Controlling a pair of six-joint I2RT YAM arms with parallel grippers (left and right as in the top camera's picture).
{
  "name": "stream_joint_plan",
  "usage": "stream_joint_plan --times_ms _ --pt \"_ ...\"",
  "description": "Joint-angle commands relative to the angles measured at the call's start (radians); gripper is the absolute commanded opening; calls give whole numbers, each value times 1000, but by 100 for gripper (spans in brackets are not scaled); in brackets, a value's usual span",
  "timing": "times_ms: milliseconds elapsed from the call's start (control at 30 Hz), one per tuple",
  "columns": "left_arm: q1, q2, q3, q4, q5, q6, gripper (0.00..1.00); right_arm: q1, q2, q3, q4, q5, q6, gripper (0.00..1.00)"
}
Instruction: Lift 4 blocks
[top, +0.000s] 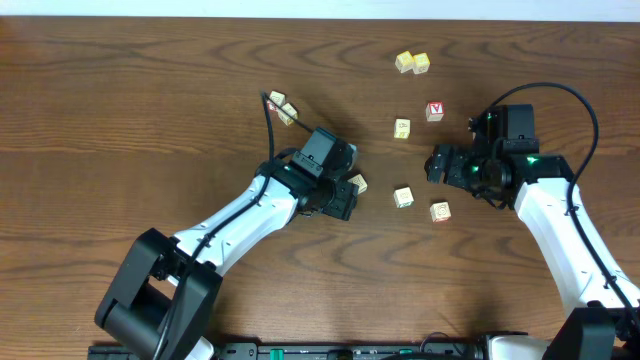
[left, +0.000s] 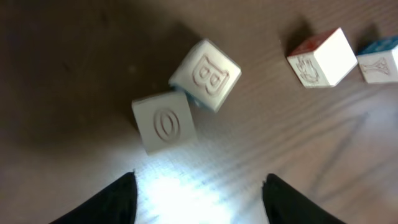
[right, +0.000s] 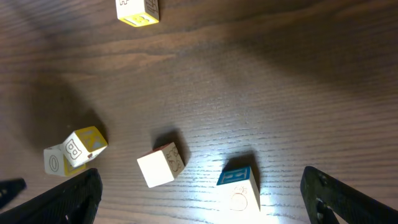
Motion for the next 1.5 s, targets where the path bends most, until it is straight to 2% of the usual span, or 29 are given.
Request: stream_joint_plan --times_ms 0,100,433,967,1033,1100,1167,1267,1467 --pt "-3 14 -11 18 -135 146 66 18 -7 -1 -12 -8 -23 99" --pt "-3 29 -11 17 -196 147 67 18 -7 -1 -23 -8 -23 99" --pt "-8 89 -10 51 -88 146 68 18 -7 -1 -26 -9 -22 99" --pt "-11 173 -10 142 -97 119 69 18 -7 -1 -41 -8 -22 99" --pt "-11 173 -10 152 -98 119 62 18 -7 -1 -40 -8 -22 99" --pt "-10 173 -5 150 -105 107 50 18 -7 -1 -41 -8 -22 99" --pt "-9 172 4 144 -147 50 40 18 -7 -1 -41 -8 -22 99" --pt "-8 163 14 129 -208 -52 37 18 -7 -1 -41 -8 -22 99" --pt "-8 99 21 60 -227 -193 35 18 -7 -1 -41 -8 -22 99"
